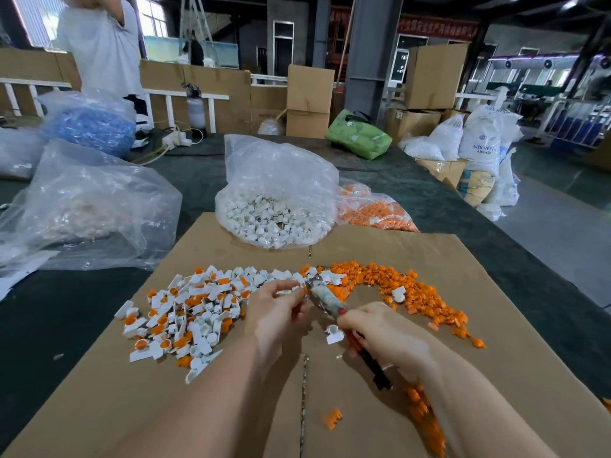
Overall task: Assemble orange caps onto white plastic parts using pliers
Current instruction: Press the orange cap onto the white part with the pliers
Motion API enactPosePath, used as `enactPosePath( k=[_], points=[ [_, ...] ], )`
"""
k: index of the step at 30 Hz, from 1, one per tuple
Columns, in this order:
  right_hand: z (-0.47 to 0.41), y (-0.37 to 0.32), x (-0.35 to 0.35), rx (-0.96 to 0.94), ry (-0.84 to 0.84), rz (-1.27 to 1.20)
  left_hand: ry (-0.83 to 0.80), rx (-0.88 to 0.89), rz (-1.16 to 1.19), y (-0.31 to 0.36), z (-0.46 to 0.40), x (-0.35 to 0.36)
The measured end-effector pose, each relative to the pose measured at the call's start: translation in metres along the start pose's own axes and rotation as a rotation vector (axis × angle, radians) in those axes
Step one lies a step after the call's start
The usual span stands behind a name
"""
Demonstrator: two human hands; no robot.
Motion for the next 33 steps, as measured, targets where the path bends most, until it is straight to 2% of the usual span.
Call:
enactPosePath(
  k=[4, 12, 18, 25, 29, 31, 33],
  points=[
    [0.004, -0.001, 0.009, 0.043, -0.097, -0.103, 0.023, 0.003, -0.022, 0.003, -0.003, -0.004],
    [0.006, -0.006, 0.015, 0.012, -0.132, -0.012, 0.039, -0.003, -0.025, 0.000, -0.007, -0.006],
    [0.004, -0.017, 0.004, -0.133, 0.032, 0.269, 0.031, 0.004, 0.002, 0.001, -0.003, -0.004],
    [0.003, -0.012, 0.005, -0.187, 0.121, 0.319, 0.047, 0.012, 0.018, 0.000, 0.007, 0.001],
    [0.003, 0.000, -0.003, -0.193, 0.235, 0.240, 0.061, -0.015, 0.049, -0.004, 0.009, -0.003],
    [0.003, 0.006, -0.018, -0.170, 0.365, 0.296, 0.066, 0.010, -0.060, -0.006, 0.007, -0.009],
    [0.004, 0.009, -0.036, -0.145, 0.519, 0.497, 0.055, 0.093, -0.252, -0.005, 0.005, -0.011]
  ],
)
Point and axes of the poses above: each hand's wrist, its own z-axis away from the middle knuckle, its own x-axis out of the palm, y = z × x, the point moved 9 cm from there along -z, towards the middle knuckle, and after that the axes turned 3 degrees about -x, right-handed, at the moved point
